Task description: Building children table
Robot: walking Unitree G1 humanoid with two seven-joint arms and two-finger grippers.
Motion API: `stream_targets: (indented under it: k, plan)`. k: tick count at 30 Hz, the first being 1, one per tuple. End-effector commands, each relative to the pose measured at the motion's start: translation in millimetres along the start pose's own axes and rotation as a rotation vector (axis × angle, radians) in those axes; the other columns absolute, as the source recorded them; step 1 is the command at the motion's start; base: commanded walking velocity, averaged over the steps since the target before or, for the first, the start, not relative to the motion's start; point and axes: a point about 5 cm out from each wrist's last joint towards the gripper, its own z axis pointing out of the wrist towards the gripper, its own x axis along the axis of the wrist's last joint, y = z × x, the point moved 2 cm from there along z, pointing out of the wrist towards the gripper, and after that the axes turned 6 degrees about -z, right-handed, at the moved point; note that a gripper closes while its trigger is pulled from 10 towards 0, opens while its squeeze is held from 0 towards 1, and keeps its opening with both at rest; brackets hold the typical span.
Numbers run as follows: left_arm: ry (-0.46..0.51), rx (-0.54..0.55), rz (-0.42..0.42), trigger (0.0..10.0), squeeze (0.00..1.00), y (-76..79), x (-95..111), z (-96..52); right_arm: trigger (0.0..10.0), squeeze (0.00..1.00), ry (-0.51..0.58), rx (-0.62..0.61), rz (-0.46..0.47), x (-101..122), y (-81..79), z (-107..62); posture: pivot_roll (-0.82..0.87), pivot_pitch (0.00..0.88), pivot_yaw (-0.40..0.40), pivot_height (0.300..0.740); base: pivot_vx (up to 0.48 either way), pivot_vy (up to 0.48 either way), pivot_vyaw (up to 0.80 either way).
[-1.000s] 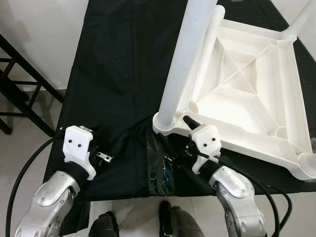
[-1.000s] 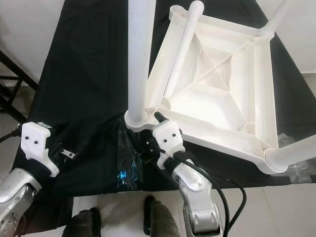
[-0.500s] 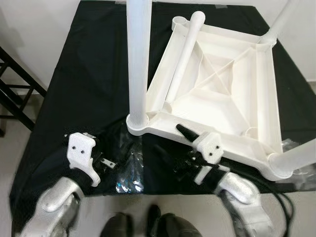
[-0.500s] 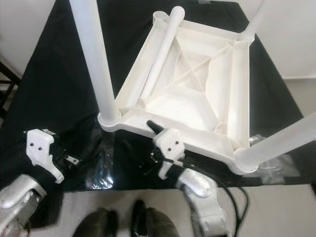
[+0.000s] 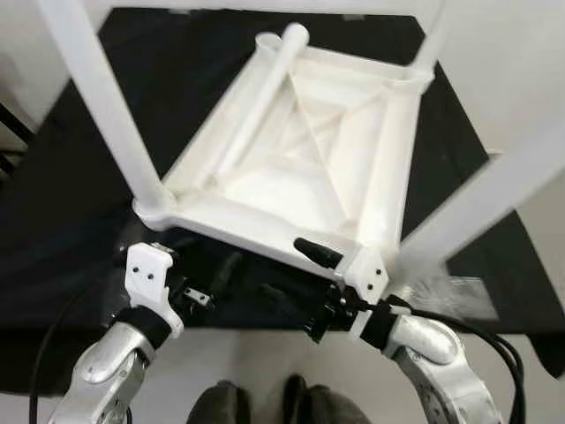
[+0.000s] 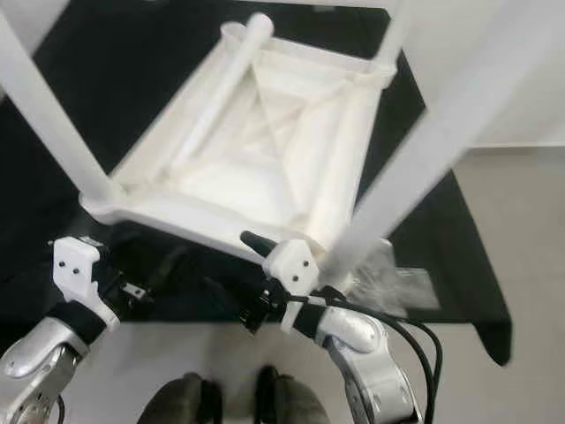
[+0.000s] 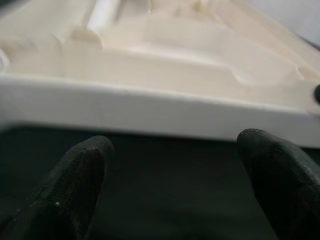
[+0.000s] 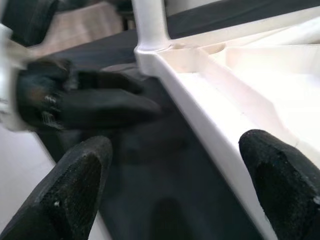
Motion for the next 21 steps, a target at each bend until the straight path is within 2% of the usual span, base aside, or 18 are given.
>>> stream_targets:
  k: [1,12,21]
  plan:
    - [-0.006,-0.009,-0.007,10.0,0.0,2.0,-2.6,-1.6,10.0,0.0,0.001,0.009,0.015,-0.6,-0.7,-2.8,0.07,0.267,-0.075,0.74,0.0,-0.458,0.0]
    - [-0.019,-0.021,-0.013,10.0,0.0,3.6,-5.1,-4.6,10.0,0.0,-0.04,-0.016,0.105,-10.1,8.9,-1.2,0.08,0.271,-0.074,0.74,0.0,-0.46,0.0]
    - [-0.039,-0.048,-0.02,10.0,0.0,7.7,-8.5,-7.7,10.0,0.0,-0.043,-0.023,0.121,-10.8,10.8,-1.1,0.07,0.27,-0.073,0.74,0.0,-0.46,0.0]
